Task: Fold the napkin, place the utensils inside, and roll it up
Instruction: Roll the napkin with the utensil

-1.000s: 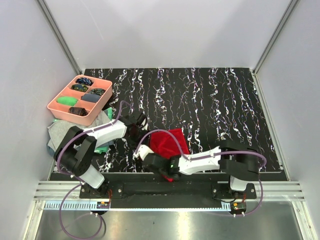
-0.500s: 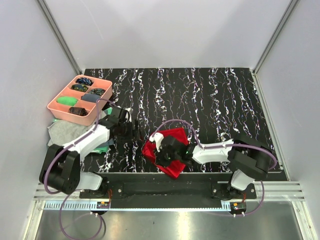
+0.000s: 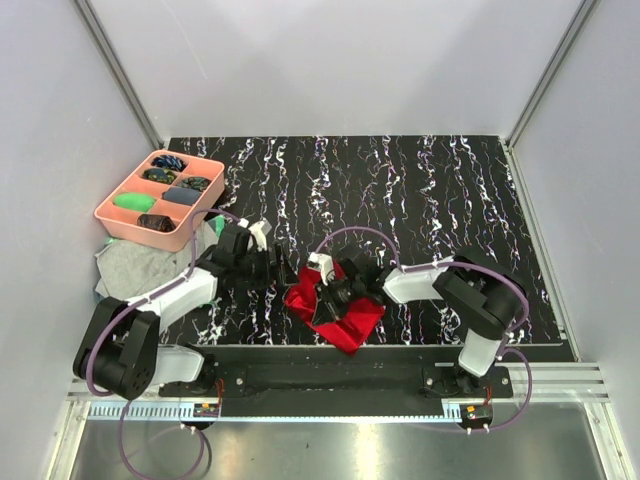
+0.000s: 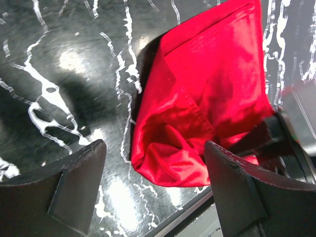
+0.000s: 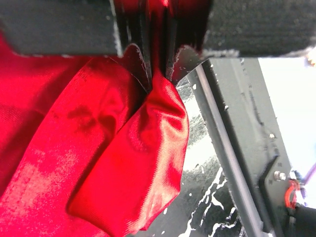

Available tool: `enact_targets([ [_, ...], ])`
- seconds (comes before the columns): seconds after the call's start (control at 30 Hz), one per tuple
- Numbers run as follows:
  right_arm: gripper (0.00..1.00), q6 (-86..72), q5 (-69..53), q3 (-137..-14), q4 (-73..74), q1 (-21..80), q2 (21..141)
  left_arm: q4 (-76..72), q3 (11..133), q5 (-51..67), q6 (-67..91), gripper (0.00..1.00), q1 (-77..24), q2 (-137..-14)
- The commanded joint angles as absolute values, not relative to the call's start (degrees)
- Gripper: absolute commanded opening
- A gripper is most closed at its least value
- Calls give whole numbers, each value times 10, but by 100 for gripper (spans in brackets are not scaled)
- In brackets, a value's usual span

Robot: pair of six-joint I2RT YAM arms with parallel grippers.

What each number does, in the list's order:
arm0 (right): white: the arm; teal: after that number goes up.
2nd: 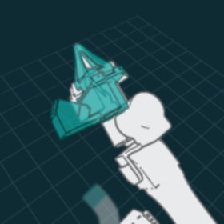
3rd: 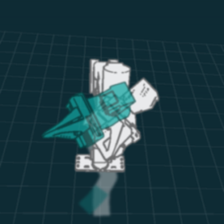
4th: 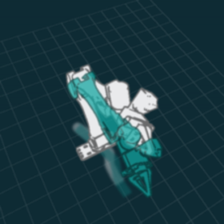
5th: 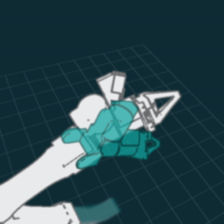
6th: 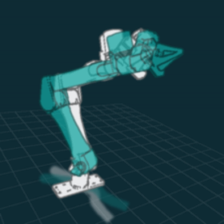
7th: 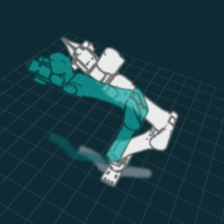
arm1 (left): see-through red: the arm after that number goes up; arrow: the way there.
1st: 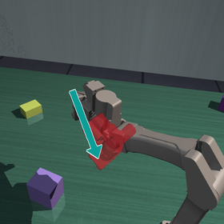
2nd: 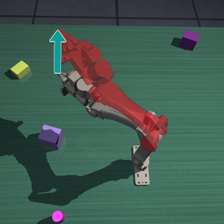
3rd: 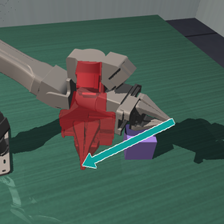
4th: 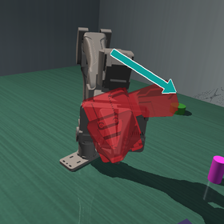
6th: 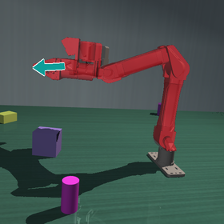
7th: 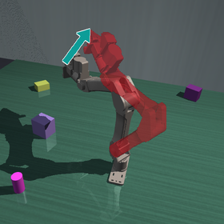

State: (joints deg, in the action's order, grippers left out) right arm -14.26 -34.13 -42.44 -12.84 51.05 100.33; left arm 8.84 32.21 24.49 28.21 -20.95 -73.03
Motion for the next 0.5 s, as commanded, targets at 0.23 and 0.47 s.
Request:
enact_targets([
  [0.23,16,-145,-479,-476,-107,439,1092,-47,294,282,287,77,-228,-774],
  [0.47,14,-144,-501,-483,-98,417,1114,-99,287,255,271,71,-250,-805],
])
